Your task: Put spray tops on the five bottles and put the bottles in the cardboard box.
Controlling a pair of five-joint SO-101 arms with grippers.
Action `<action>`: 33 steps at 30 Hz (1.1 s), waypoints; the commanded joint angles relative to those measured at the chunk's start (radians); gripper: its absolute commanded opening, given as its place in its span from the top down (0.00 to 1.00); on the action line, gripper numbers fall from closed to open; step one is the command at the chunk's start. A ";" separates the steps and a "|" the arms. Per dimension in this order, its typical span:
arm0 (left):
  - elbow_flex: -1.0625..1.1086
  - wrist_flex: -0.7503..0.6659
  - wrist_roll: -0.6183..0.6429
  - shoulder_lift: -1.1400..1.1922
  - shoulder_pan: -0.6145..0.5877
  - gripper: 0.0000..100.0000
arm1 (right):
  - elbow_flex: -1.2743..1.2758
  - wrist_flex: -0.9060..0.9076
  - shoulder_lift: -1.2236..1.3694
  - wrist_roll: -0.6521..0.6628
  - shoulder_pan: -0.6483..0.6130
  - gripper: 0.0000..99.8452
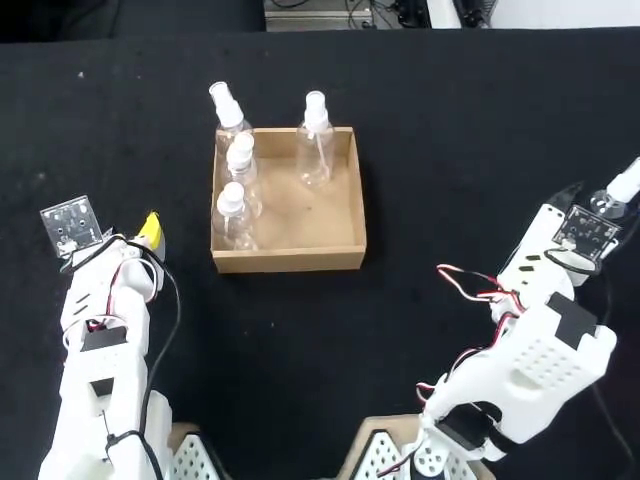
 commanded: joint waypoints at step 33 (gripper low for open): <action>-0.010 -0.021 -0.005 0.002 0.015 0.79 | 0.016 -0.005 -0.065 -0.005 0.043 0.73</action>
